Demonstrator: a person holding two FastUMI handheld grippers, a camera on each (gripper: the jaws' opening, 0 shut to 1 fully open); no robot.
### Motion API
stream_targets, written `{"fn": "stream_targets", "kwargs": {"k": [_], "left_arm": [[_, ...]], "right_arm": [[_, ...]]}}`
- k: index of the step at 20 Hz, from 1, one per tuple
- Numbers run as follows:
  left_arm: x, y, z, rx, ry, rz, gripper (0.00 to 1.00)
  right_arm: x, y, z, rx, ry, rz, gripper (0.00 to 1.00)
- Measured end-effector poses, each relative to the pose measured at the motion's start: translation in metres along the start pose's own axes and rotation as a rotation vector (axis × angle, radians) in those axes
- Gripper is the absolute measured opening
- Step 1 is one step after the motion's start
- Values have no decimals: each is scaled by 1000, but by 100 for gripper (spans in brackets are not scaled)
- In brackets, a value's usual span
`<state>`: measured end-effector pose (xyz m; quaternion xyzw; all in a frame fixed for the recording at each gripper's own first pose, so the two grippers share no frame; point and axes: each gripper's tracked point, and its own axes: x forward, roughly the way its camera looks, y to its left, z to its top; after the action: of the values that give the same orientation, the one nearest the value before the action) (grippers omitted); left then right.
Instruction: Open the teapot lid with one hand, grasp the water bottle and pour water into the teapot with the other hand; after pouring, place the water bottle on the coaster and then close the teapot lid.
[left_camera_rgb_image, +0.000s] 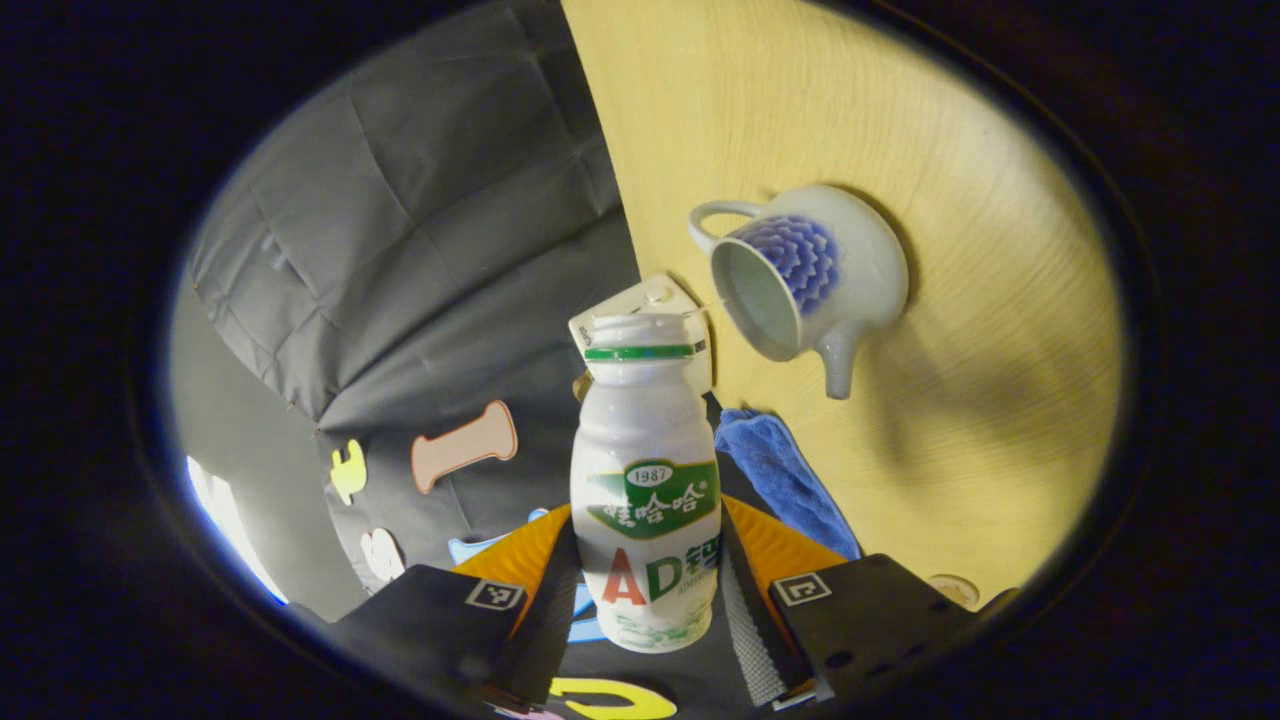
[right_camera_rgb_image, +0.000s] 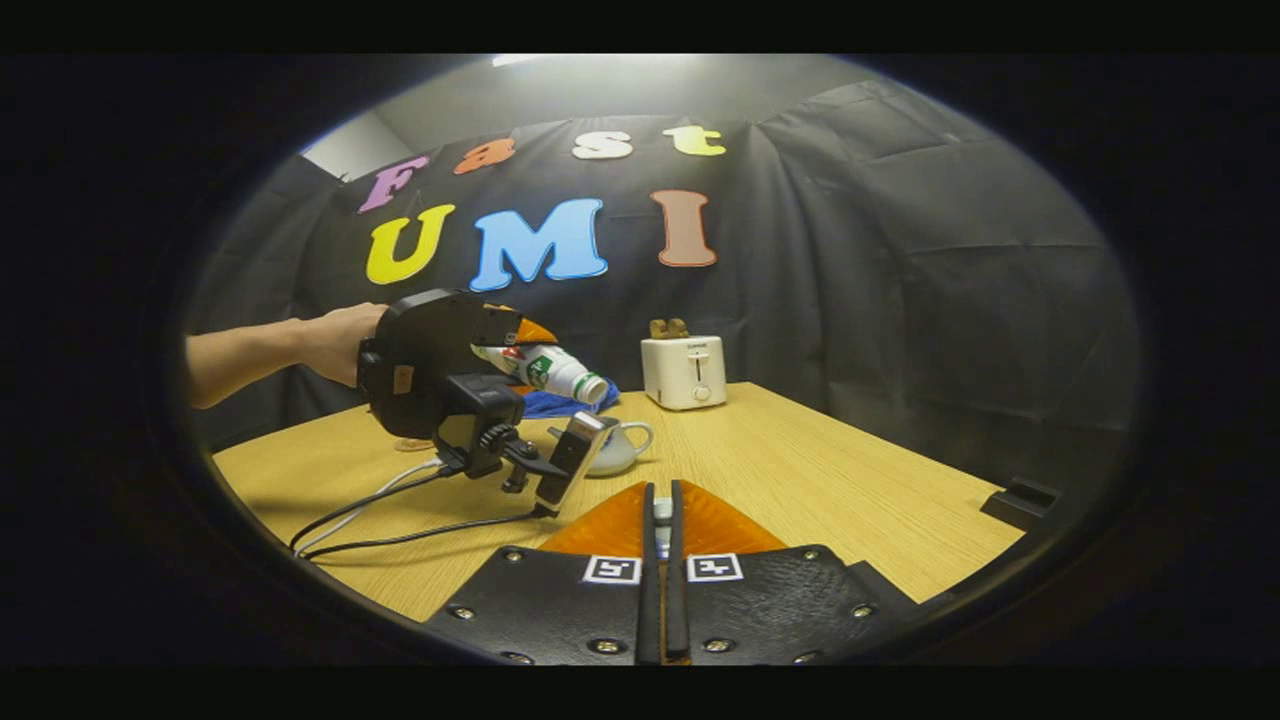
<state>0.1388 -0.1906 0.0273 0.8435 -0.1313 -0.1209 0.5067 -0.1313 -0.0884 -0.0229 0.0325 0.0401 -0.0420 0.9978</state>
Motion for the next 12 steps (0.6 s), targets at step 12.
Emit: {"fn": "stream_targets", "kwargs": {"k": [12], "left_arm": [[3,-14,5,-100,-36,-39,76]], "right_arm": [[-1,4,9,-14,-22,2,2]]}}
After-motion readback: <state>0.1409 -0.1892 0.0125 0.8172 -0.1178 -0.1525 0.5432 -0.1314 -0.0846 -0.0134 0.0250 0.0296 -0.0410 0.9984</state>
